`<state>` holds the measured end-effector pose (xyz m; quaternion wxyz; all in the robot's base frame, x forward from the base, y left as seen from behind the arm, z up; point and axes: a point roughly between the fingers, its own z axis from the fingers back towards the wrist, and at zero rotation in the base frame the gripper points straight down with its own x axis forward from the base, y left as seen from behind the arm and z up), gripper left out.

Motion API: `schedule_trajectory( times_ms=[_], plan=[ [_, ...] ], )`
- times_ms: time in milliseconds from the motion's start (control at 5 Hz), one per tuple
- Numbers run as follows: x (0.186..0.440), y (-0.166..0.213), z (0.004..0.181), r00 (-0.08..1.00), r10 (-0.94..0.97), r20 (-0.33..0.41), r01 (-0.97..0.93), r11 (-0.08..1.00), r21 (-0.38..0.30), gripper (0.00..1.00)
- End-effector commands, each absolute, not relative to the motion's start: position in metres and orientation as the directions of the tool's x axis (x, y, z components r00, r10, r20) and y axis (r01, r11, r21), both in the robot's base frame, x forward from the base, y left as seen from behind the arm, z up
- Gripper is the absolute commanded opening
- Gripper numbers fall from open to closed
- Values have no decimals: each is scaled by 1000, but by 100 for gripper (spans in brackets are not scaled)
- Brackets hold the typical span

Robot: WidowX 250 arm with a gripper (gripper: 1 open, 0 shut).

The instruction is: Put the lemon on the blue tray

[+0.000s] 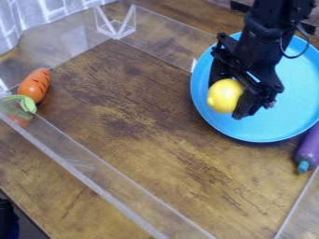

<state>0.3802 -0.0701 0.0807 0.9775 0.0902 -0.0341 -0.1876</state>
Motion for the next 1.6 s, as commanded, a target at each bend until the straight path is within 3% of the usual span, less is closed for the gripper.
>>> schedule_trajectory(
  times_ms=[0,200,600,1400],
  plan=[
    [387,-75,109,922,-370,115,342,916,209,0],
    [386,-73,109,926,-358,119,329,921,208,100],
    [390,-63,102,941,-324,99,301,933,200,100],
    [377,-60,70,963,-265,53,255,955,153,100]
  ],
)
